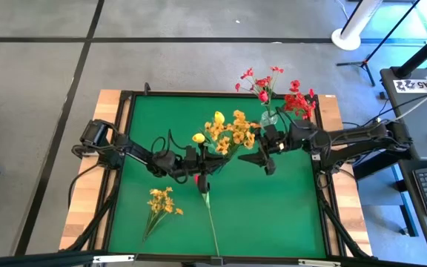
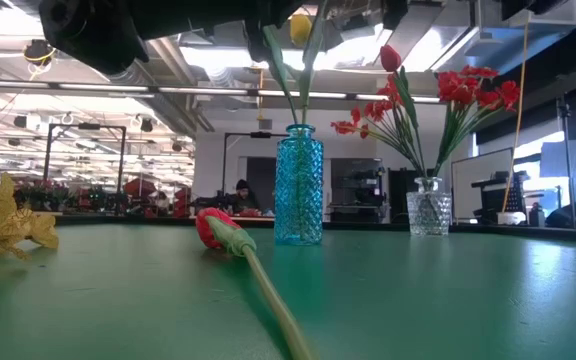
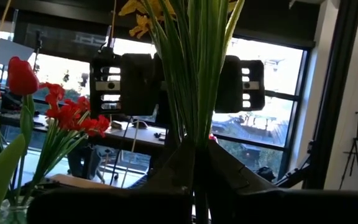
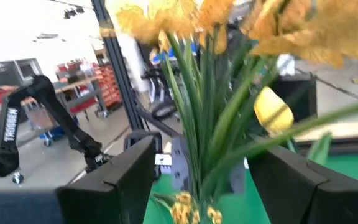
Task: Sort flowers into vase by color
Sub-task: Put the yellow flower into the blue vase
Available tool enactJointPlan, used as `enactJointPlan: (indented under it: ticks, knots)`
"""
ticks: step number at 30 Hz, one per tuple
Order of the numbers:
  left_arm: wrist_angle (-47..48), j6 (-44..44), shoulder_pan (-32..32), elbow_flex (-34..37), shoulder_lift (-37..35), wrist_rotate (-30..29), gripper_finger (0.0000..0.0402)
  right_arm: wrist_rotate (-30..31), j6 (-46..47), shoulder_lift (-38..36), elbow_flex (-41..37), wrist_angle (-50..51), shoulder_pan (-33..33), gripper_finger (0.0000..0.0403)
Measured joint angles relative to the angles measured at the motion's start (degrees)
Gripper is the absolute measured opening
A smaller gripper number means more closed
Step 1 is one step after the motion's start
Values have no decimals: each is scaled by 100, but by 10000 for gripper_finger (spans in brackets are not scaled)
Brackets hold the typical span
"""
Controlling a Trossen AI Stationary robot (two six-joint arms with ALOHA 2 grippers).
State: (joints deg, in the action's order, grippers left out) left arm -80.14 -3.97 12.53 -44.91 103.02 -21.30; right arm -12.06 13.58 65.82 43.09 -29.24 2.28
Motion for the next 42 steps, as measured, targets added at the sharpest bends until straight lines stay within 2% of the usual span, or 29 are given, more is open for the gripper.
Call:
enactJointPlan:
  ticks: [5, 9, 13, 18, 19, 25, 31, 35, 42]
  knots:
    - [101, -11, 0, 0, -2, 0, 13, -85, 190, 265, 0, -423, 0, 241]
    - [197, -44, 2, 0, -2, 0, 13, -89, 266, 483, 0, -574, 0, 207]
    - [234, -47, 2, 0, -2, 0, 13, -89, 267, 616, 0, -707, -4, 138]
    - [240, -44, 2, 0, -2, -17, 24, -85, 107, 602, 0, -719, -4, 26]
    - [238, -44, 2, 0, -2, -33, 28, -82, 41, 599, 0, -726, -4, 15]
    - [560, -124, 2, 0, -114, -94, 70, 108, -42, 565, 0, -675, -4, 20]
    - [2531, -477, 111, 7, -882, -513, 119, 260, -199, 409, 0, -514, -4, 12]
    - [3618, -612, 329, 7, -1643, -630, 143, 502, -384, 393, 0, -512, -2, 7]
    - [4859, -617, 836, 5, -2763, -1009, 152, 814, -686, 420, 0, -474, -2, 6]
